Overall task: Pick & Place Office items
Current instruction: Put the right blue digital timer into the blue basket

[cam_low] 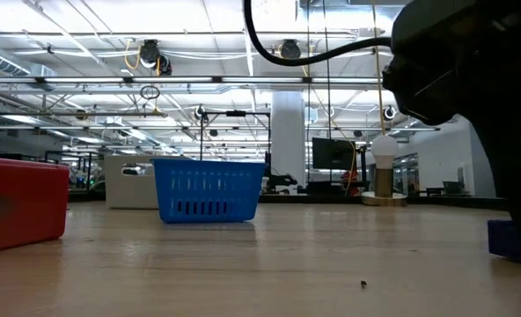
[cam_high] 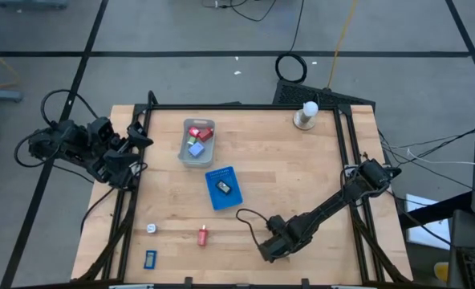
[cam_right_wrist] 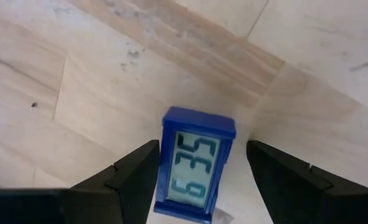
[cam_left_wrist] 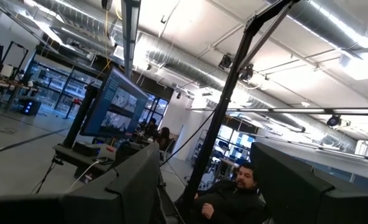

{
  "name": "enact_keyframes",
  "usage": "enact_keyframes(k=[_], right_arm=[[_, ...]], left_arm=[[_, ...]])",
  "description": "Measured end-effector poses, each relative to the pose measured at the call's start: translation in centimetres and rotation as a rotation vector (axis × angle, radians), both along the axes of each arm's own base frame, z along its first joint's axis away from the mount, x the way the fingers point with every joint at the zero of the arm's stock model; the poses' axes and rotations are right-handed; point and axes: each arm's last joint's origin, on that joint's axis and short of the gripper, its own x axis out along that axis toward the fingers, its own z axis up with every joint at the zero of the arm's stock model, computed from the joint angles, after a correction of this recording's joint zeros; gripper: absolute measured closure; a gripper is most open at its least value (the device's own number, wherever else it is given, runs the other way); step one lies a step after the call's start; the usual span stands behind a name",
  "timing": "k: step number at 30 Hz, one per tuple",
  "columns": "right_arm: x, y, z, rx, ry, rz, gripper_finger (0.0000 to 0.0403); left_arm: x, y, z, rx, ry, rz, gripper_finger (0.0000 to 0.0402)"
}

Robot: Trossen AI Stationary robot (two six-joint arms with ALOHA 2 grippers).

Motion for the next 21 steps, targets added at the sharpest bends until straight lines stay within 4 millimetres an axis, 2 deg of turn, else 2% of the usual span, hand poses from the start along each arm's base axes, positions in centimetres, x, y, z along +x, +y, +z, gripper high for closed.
enact_keyframes(k=[7,21], right_arm=[[-0.29,-0.22,-0.06,-0.026,0.029,0.023,0.0161],[-0.48,-0.27,-0.06,0.007,0.072,-0.128,0.0161]], left_arm=[[0.01,0.03,-0.01,-0.004,0.001,0.010,0.0146],[0.01,0.05,0.00,-0.006,0.002,0.015,0.0146]])
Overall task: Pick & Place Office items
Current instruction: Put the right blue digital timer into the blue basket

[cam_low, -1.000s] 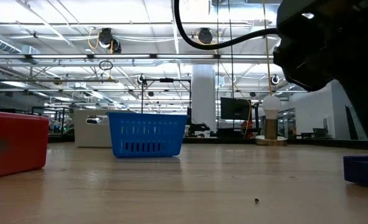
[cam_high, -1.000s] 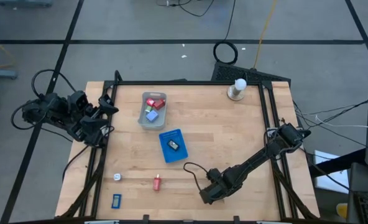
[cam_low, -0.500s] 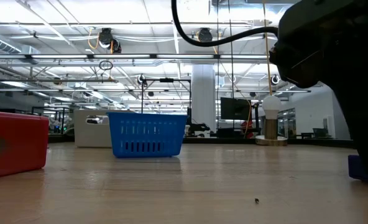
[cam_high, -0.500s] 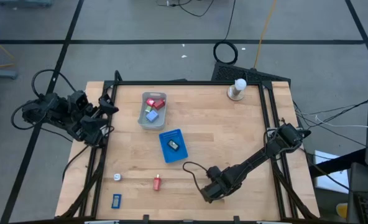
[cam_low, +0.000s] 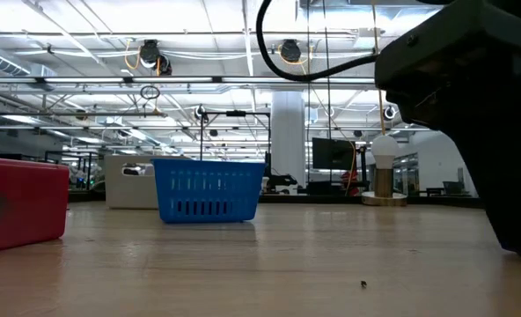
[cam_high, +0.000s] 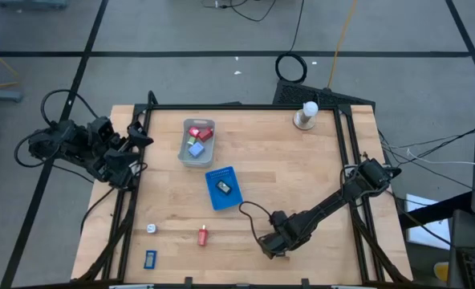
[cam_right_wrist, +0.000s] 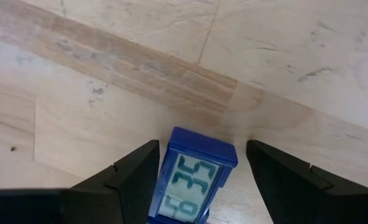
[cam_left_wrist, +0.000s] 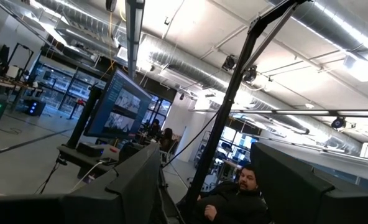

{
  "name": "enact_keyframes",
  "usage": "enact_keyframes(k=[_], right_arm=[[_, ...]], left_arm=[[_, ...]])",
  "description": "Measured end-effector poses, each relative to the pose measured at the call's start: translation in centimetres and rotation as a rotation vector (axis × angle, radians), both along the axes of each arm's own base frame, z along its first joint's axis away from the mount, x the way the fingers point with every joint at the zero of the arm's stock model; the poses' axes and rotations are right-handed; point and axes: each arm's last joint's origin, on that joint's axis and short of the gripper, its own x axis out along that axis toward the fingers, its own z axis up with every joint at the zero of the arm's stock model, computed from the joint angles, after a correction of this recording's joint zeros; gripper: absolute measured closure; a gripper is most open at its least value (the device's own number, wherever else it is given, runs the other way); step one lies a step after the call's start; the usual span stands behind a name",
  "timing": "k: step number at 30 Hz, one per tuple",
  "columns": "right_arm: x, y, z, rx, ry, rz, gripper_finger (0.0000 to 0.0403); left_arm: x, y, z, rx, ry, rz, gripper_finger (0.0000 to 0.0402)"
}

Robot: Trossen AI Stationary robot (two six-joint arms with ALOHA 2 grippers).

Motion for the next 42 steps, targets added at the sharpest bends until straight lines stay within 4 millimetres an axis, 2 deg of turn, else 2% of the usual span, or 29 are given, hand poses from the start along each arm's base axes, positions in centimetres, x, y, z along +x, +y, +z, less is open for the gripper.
enact_keyframes(k=[15,20,22,26,34,38,42], right_arm=[[0.2,1.1,0.1,0.076,-0.044,-0.050,0.0161],[0.4,1.4,1.4,0.074,-0.034,0.005,0.0168],[0.7,1.8,2.8,0.051,-0.098,0.055,0.0177],[1.3,2.4,7.2,0.070,-0.322,0.097,0.0193],[-0.3,2.7,12.8,-0.093,-0.678,0.085,0.0192],[-0.9,3.1,14.8,-0.114,-0.809,0.107,0.0188],[-1.0,3.2,16.5,-0.114,-0.919,0.175,0.0190]], left_arm=[[0.0,0.0,0.1,0.007,-0.009,0.004,0.0146],[-0.1,0.0,0.1,0.003,-0.014,0.003,0.0146],[-0.1,0.0,0.1,-0.003,-0.016,0.002,0.0146],[-0.2,0.1,0.3,-0.023,-0.037,0.001,0.0146],[-0.4,0.2,0.8,-0.069,-0.084,-0.008,0.0146],[0.0,0.1,0.1,-0.108,0.009,0.004,0.0146],[1.2,-0.1,-1.4,-0.156,0.184,0.009,0.0146]])
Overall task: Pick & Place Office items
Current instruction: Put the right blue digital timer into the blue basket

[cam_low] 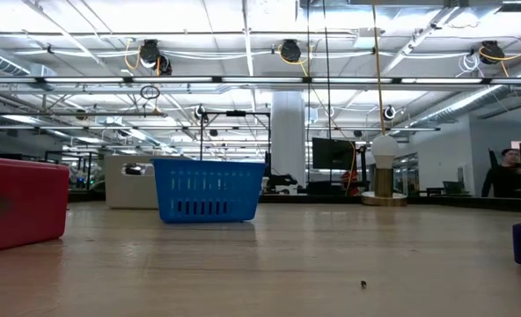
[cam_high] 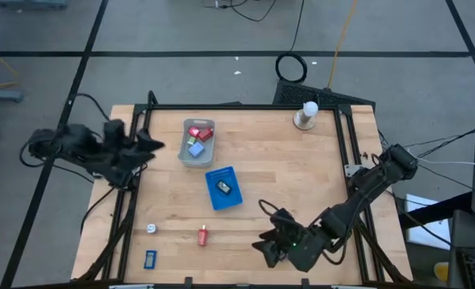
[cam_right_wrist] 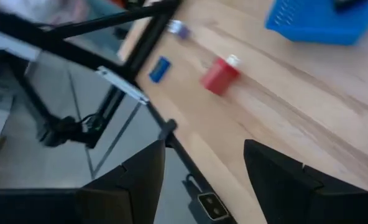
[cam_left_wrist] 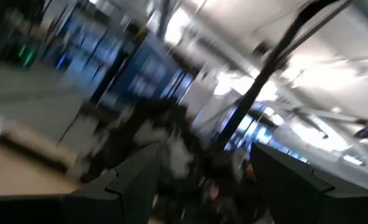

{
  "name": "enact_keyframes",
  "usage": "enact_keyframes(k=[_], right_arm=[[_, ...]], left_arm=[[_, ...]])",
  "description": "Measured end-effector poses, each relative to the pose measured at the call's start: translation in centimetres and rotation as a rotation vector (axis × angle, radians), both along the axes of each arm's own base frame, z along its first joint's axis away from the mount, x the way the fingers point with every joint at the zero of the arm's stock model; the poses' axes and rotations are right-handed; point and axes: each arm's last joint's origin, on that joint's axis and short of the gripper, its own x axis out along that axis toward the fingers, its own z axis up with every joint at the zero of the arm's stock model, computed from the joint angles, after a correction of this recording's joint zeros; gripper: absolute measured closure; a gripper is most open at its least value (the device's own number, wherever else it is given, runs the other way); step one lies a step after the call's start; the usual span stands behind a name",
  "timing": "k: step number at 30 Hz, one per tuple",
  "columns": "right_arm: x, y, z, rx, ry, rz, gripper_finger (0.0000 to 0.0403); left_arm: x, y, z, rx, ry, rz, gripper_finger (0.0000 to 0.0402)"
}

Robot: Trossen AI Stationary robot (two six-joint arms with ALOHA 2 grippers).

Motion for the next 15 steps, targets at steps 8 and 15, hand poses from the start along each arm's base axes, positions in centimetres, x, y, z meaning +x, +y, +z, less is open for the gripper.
enact_keyframes(k=[8,15], right_arm=[[0.5,0.3,0.8,-0.138,-0.090,0.127,0.0190],[0.6,-0.1,1.2,-0.100,-0.084,0.188,0.0190]], left_arm=[[3.5,-1.3,-2.0,-0.018,0.197,-0.094,0.0146],[4.5,-2.3,-1.4,0.086,0.093,-0.110,0.0146]])
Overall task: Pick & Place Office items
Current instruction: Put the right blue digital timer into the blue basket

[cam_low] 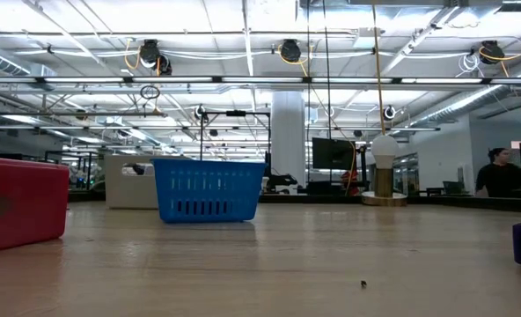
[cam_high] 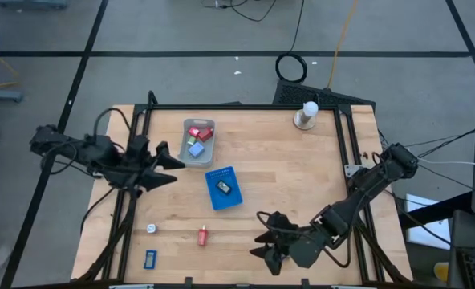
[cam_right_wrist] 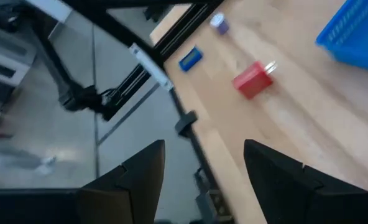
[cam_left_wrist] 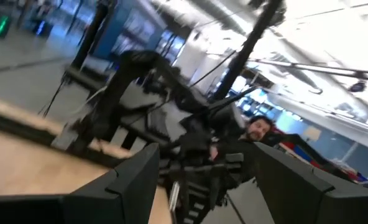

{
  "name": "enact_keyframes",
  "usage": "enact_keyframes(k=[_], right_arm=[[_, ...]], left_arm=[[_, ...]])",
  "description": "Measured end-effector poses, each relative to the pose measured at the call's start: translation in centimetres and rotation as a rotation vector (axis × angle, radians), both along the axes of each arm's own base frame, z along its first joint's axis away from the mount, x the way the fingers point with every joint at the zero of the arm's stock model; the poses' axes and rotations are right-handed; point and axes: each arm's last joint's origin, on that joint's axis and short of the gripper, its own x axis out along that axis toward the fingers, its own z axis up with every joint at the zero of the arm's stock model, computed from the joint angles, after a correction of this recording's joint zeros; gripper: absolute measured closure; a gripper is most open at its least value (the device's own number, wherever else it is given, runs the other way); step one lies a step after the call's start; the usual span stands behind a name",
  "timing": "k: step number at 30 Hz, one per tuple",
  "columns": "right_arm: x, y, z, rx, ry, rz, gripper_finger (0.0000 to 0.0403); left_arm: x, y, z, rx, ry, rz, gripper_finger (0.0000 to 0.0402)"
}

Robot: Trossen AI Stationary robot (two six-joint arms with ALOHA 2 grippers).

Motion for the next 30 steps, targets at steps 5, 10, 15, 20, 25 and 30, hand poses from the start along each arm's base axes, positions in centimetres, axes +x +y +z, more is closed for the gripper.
enact_keyframes(k=[5,10,15,20,25,30], right_arm=[[0.1,0.0,1.1,0.030,0.027,0.075,0.0190],[0.1,-0.7,1.8,0.023,0.030,0.109,0.0190],[-0.4,-1.4,2.3,-0.004,0.047,0.149,0.0190],[-0.6,-1.5,1.9,-0.073,0.084,0.194,0.0190],[-0.8,-1.6,1.6,-0.141,0.102,0.256,0.0190],[-0.8,-1.8,1.4,-0.156,0.114,0.258,0.0190]], left_arm=[[-0.5,-0.1,0.4,0.048,-0.048,-0.006,0.0146],[-0.7,-0.1,0.5,0.052,-0.057,-0.005,0.0146],[-0.7,-0.1,0.5,-0.025,-0.039,-0.021,0.0146],[-0.7,-0.1,0.5,-0.021,-0.034,-0.016,0.0146],[-0.4,-0.2,0.0,0.058,-0.008,-0.011,0.0146],[-0.2,-0.3,-0.5,0.167,0.023,-0.012,0.0146]])
